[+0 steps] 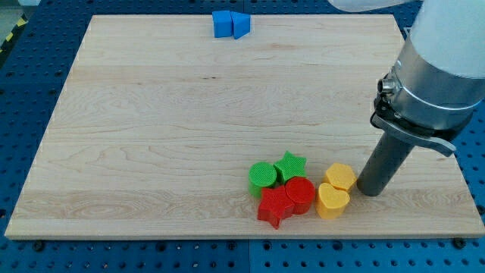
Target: Move the yellow hexagon above the yellow heart
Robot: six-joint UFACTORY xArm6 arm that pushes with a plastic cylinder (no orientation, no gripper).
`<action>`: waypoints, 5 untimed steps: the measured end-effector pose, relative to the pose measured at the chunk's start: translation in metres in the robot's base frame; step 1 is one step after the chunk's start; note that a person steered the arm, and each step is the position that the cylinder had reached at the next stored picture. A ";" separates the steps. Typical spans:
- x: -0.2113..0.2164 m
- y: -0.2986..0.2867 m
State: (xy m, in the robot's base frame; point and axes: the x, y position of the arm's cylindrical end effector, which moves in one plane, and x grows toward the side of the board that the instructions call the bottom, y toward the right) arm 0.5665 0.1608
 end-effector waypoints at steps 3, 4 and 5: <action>-0.013 -0.012; -0.050 -0.014; -0.071 -0.032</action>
